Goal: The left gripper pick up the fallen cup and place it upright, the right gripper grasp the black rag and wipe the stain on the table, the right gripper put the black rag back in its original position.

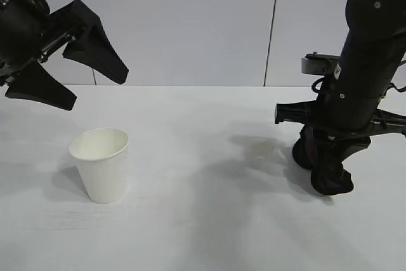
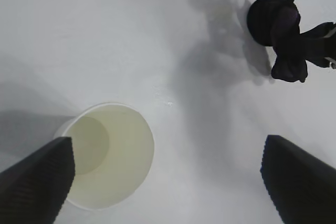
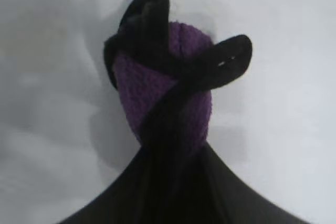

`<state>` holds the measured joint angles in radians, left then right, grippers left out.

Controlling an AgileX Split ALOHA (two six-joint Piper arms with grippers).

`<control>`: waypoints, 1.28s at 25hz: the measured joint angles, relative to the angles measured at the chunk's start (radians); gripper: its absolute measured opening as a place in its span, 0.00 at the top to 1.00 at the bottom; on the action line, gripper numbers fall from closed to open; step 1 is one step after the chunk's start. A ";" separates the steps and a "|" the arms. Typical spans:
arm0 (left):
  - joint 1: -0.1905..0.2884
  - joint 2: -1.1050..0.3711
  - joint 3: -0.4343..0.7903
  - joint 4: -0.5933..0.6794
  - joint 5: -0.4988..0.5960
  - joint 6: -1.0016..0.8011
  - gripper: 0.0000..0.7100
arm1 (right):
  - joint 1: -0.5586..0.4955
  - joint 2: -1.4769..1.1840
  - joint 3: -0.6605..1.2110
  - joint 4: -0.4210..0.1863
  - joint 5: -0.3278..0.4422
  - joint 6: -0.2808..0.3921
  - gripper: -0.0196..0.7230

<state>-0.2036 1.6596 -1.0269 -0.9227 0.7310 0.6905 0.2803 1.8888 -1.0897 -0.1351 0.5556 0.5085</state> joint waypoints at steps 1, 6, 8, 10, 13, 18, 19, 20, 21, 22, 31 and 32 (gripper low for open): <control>0.000 0.000 0.000 0.000 0.000 0.000 0.02 | 0.000 0.000 -0.002 0.013 -0.001 -0.003 0.64; 0.000 0.000 0.000 0.000 -0.001 0.000 0.02 | 0.000 -0.014 -0.016 0.054 0.028 -0.060 0.13; 0.000 0.000 0.000 0.000 -0.001 0.000 0.02 | 0.000 -0.034 -0.033 0.071 0.068 -0.078 0.11; 0.000 0.000 0.000 0.000 -0.001 0.000 0.02 | -0.003 -0.071 -0.050 0.111 0.093 -0.099 0.10; 0.000 0.000 0.000 0.000 -0.001 0.000 0.02 | -0.024 -0.143 -0.062 0.224 0.111 -0.167 0.10; 0.000 0.000 0.000 0.000 -0.001 0.000 0.02 | -0.047 -0.198 -0.064 0.372 0.158 -0.297 0.10; 0.000 0.000 0.000 0.000 -0.001 0.000 0.02 | -0.047 -0.198 -0.064 0.379 0.163 -0.304 0.10; 0.000 0.000 0.000 0.000 -0.001 0.000 0.02 | -0.047 -0.198 -0.064 0.383 0.164 -0.307 0.10; 0.000 0.000 0.000 0.000 -0.001 0.000 0.02 | -0.047 -0.198 -0.064 0.384 0.164 -0.312 0.10; 0.000 0.000 0.000 0.000 -0.001 0.000 0.02 | -0.047 -0.198 -0.064 0.385 0.163 -0.312 0.10; 0.000 0.000 0.000 -0.001 -0.001 0.000 0.02 | -0.047 -0.198 -0.064 0.386 0.156 -0.315 0.10; 0.000 0.000 0.000 -0.001 -0.001 0.000 0.02 | -0.047 -0.198 -0.064 0.386 0.156 -0.315 0.10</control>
<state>-0.2036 1.6596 -1.0269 -0.9236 0.7301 0.6905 0.2331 1.6912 -1.1537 0.2510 0.7116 0.1931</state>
